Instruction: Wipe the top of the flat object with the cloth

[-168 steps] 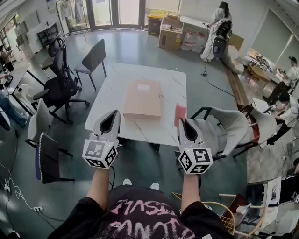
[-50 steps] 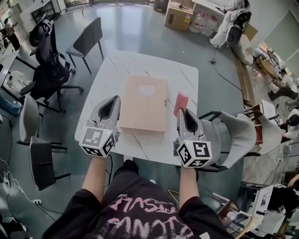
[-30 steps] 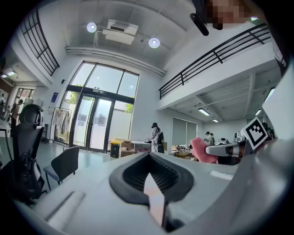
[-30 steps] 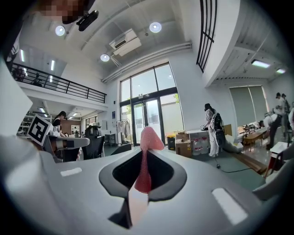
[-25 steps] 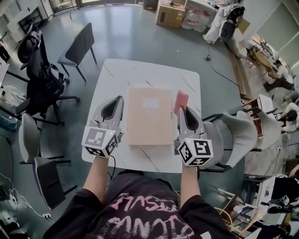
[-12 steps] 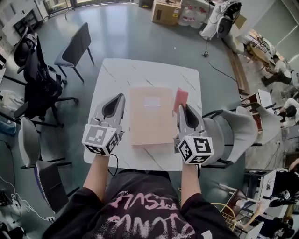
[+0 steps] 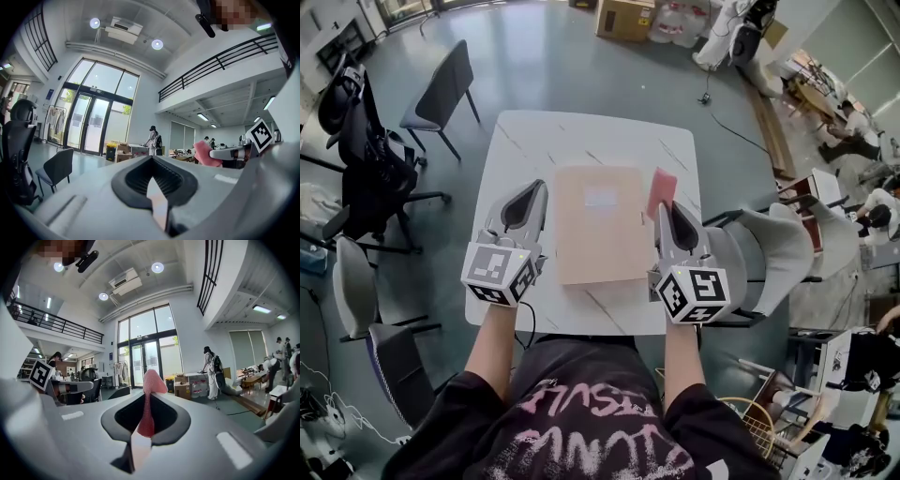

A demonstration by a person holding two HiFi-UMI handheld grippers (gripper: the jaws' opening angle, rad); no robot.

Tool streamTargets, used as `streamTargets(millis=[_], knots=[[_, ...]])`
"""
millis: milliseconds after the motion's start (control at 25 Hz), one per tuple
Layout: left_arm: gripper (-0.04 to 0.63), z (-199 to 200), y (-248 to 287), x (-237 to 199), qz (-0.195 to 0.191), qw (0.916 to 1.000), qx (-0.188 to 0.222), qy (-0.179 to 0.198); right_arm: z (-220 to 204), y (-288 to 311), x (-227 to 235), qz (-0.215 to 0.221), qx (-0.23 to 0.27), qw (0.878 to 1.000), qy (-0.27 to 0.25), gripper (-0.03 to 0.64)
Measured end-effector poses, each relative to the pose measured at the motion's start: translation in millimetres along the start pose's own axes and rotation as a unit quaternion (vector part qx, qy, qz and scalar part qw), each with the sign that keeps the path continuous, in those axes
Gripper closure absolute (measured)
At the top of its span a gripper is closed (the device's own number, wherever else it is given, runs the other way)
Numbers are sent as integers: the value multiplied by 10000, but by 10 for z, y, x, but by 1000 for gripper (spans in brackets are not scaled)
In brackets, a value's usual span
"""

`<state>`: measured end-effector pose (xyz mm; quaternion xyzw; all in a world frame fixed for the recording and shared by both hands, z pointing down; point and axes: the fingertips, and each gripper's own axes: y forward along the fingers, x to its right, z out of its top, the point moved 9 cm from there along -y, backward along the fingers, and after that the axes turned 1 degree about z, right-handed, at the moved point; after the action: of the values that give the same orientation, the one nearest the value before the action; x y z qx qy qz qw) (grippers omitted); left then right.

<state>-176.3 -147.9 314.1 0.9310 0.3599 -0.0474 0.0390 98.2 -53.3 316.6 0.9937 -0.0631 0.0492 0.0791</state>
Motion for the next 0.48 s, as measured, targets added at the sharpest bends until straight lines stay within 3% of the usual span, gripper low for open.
streamTargets(millis=[480], knots=[[595, -45, 59, 47, 172, 9998, -48, 36, -81, 64, 155, 139, -113, 9997, 191, 563]])
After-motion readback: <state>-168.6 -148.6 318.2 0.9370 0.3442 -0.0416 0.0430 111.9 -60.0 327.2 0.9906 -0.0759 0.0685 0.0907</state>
